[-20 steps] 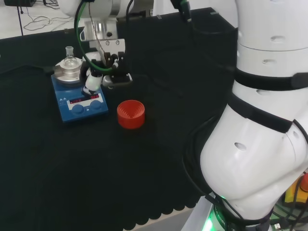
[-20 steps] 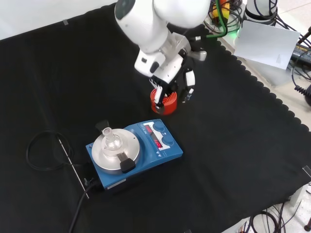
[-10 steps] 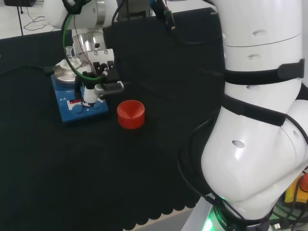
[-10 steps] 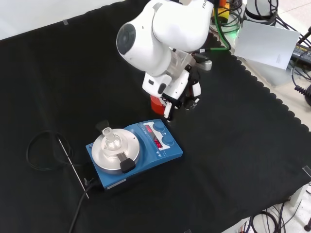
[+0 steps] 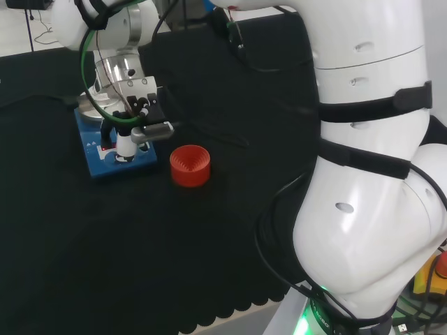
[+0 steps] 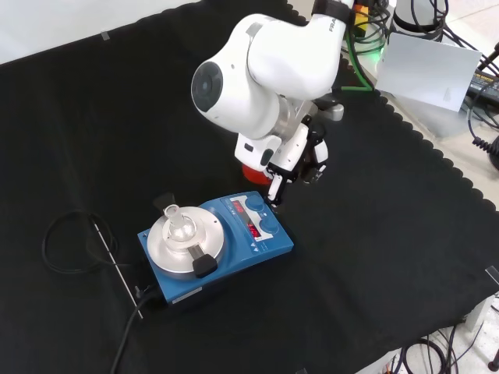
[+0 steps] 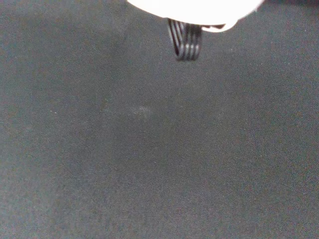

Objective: Turn on the heater.

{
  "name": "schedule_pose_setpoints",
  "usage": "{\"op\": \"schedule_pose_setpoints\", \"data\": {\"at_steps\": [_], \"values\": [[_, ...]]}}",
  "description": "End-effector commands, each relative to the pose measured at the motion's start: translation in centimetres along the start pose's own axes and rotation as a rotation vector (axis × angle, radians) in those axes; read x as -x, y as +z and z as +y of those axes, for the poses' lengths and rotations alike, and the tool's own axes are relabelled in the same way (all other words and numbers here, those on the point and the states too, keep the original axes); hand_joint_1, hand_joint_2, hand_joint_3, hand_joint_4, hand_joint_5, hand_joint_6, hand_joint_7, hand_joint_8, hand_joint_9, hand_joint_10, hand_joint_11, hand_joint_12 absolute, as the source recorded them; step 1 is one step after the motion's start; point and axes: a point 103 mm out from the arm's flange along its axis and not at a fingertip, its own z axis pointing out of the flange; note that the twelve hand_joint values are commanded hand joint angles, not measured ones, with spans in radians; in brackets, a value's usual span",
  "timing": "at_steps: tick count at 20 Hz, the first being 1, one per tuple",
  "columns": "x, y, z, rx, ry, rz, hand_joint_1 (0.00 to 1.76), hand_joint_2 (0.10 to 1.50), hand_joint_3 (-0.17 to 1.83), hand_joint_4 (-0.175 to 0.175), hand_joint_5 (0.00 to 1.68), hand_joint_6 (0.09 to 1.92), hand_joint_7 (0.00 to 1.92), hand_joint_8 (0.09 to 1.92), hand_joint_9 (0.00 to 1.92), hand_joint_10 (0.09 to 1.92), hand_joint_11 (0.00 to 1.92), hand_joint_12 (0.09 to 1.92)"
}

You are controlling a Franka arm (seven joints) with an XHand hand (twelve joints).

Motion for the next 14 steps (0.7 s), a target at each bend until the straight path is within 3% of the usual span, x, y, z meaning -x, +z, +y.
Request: {"op": "schedule_pose_setpoints", "data": {"at_steps": [1, 14], "values": [[0.7, 0.5, 0.5, -0.012, 0.008, -0.01, 1.4, 0.66, 1.07, -0.094, 0.22, 0.73, 1.51, 1.7, 1.53, 1.52, 1.07, 1.32], [2.2, 0.7, 1.7, -0.004, 0.018, 0.001, 1.4, 0.66, 1.08, -0.079, 0.21, 0.61, 1.5, 1.7, 1.52, 1.51, 1.07, 1.31]]}}
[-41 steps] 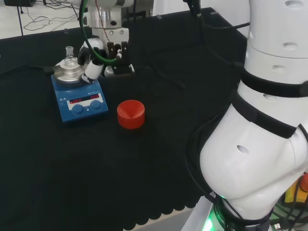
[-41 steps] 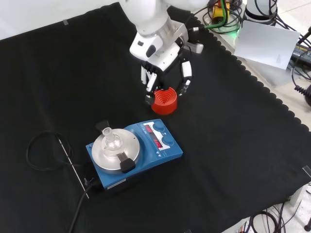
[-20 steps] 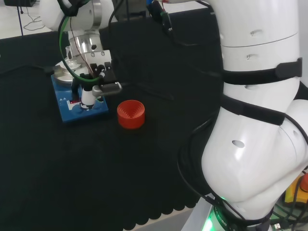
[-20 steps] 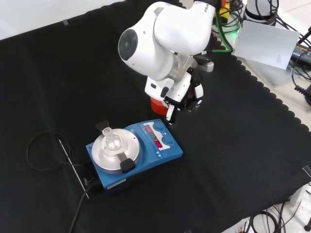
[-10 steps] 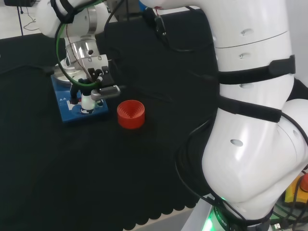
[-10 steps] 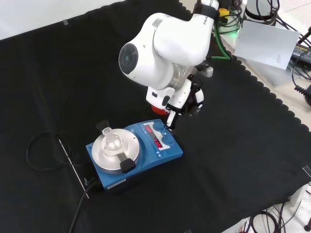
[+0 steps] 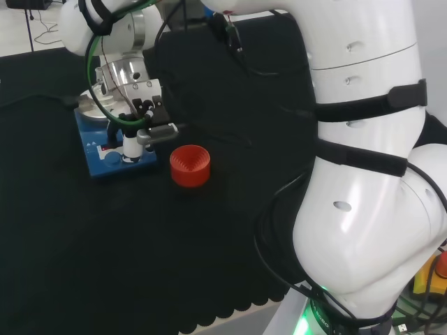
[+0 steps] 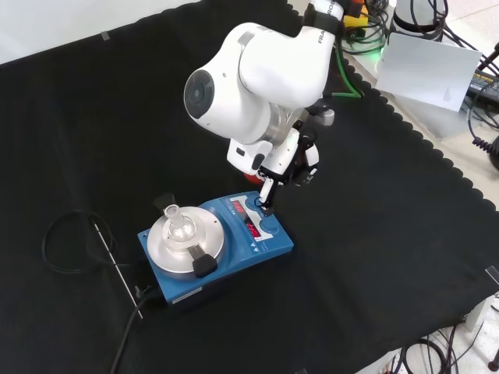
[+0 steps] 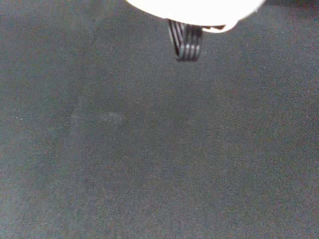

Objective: Turn on the heater.

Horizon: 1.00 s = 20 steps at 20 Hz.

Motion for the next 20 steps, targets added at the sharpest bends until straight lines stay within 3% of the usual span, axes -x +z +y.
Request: {"op": "schedule_pose_setpoints", "data": {"at_steps": [1, 20], "values": [[0.39, 0.43, 0.49, -0.007, -0.001, 0.008, 1.4, 0.66, 1.08, -0.078, 0.22, 0.61, 1.5, 1.7, 1.52, 1.51, 1.07, 1.31], [-0.02, 0.87, 1.13, -0.025, -0.004, 0.002, 1.4, 0.66, 1.08, -0.072, 0.24, 0.58, 1.49, 1.69, 1.52, 1.5, 1.07, 1.31]]}}
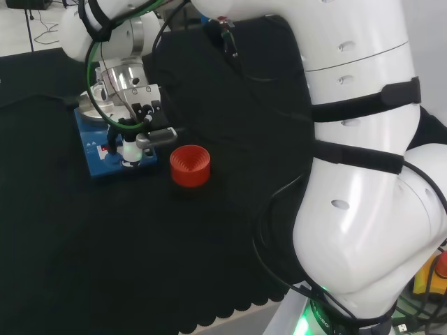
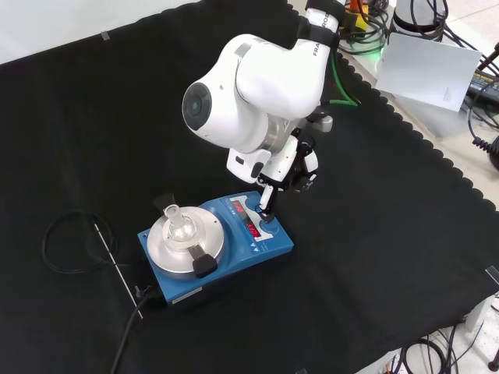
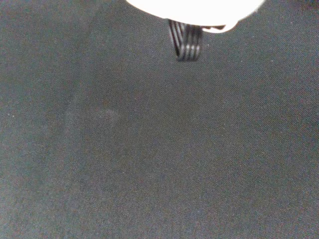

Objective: Turn on the heater.

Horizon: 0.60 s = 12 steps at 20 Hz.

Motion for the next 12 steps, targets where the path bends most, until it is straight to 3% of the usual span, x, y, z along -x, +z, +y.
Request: {"op": "schedule_pose_setpoints", "data": {"at_steps": [1, 12], "values": [[0.13, 0.17, -0.02, -0.004, 0.0, 0.003, 1.4, 0.66, 1.08, -0.072, 0.24, 0.58, 1.5, 1.69, 1.52, 1.5, 1.07, 1.31], [0.21, 0.54, 0.03, -0.014, 0.004, -0.006, 1.39, 0.66, 1.08, -0.072, 0.25, 0.59, 1.49, 1.69, 1.52, 1.49, 1.07, 1.31]]}}
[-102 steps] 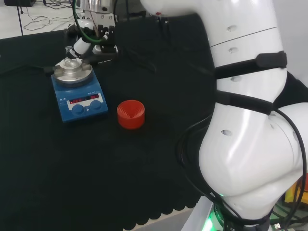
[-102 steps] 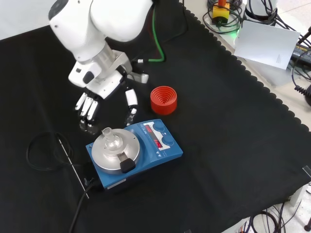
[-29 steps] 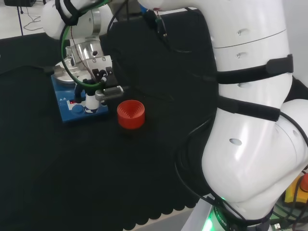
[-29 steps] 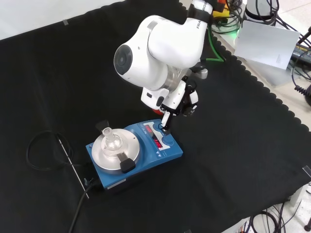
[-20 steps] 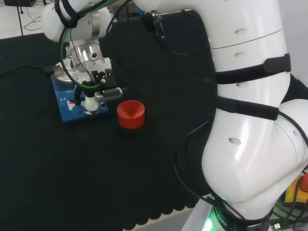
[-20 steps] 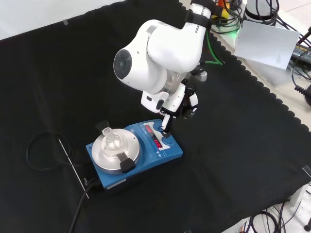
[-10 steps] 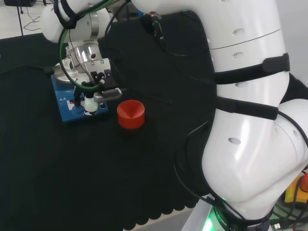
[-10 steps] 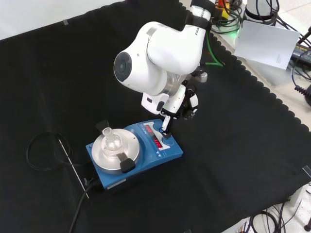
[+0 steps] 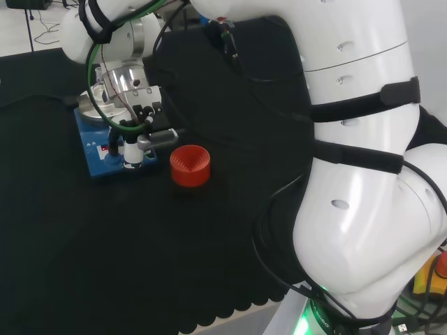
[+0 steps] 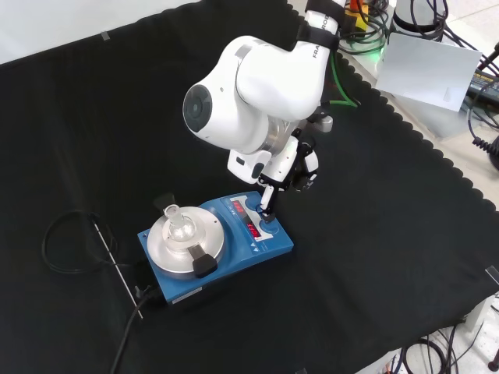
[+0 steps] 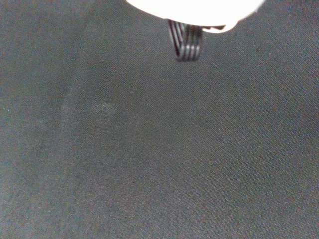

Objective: Turn on the heater.

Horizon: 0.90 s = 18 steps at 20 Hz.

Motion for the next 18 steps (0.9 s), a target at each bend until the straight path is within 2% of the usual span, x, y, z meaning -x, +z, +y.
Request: {"op": "schedule_pose_setpoints", "data": {"at_steps": [1, 18], "values": [[-0.04, 0.17, 0.04, -0.006, 0.003, -0.005, 1.39, 0.66, 1.08, -0.072, 0.25, 0.59, 1.49, 1.69, 1.52, 1.49, 1.07, 1.31], [-0.16, 0.25, 0.12, -0.012, 0.009, -0.018, 1.39, 0.66, 1.08, -0.071, 0.26, 0.6, 1.49, 1.69, 1.52, 1.49, 1.07, 1.3]]}}
